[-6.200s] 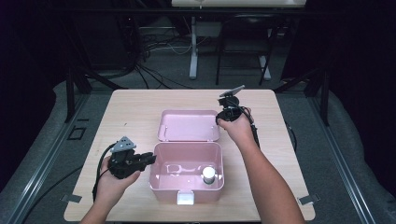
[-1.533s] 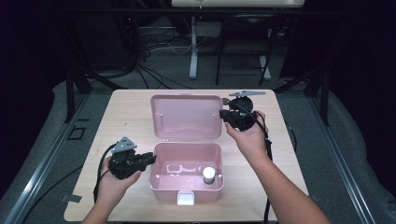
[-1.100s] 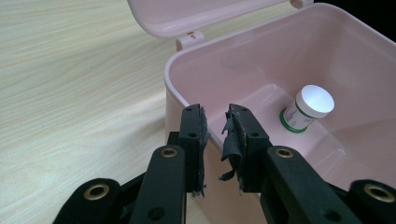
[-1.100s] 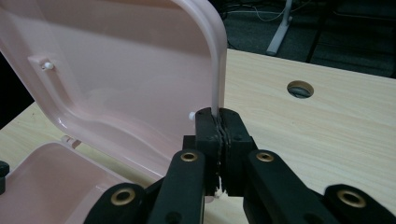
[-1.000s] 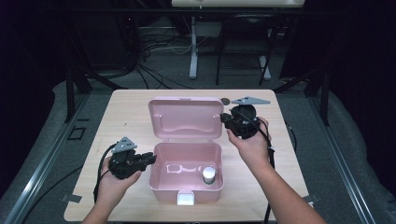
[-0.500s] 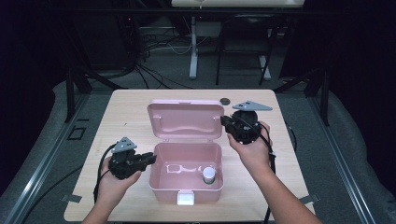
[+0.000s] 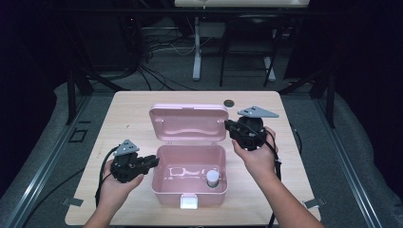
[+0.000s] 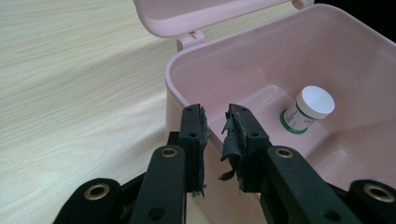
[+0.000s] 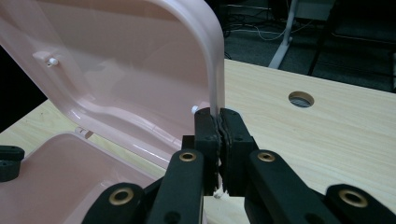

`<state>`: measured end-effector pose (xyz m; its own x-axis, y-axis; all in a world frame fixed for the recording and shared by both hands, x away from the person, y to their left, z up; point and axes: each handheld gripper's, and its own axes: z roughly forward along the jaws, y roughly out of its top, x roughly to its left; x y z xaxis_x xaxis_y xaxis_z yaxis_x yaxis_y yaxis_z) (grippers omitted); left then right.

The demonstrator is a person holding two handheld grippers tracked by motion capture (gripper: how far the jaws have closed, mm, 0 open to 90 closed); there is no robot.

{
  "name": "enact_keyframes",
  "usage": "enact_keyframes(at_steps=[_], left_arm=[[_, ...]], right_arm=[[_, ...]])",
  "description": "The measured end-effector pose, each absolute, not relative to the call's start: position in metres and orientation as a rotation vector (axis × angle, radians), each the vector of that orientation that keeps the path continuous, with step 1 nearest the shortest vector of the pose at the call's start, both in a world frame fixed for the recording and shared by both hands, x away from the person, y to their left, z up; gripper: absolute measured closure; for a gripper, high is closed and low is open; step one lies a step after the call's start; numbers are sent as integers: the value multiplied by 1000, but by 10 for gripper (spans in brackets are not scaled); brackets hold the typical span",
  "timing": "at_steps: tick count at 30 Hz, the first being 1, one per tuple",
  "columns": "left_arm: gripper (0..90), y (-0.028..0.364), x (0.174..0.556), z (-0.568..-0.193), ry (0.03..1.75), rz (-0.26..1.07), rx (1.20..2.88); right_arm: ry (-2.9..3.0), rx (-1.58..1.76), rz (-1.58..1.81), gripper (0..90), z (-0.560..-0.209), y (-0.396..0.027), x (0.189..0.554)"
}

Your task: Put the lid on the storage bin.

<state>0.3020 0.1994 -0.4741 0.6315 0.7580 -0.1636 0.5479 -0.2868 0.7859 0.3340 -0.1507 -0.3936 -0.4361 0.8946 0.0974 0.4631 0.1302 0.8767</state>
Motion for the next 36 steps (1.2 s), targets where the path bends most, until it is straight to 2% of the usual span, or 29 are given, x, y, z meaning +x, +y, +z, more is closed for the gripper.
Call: enact_keyframes(at_steps=[15, 24, 36], left_arm=[[763, 200, 302, -474, 1032, 302, 1977], [723, 201, 302, -472, 1024, 293, 1963], [716, 205, 298, -461, 1008, 319, 1930]], right_arm=[[1955, 1266, 1271, 868, -396, -152, 329], [1954, 1246, 1273, 864, -397, -152, 323], [1946, 1228, 1298, 858, -400, -154, 315]])
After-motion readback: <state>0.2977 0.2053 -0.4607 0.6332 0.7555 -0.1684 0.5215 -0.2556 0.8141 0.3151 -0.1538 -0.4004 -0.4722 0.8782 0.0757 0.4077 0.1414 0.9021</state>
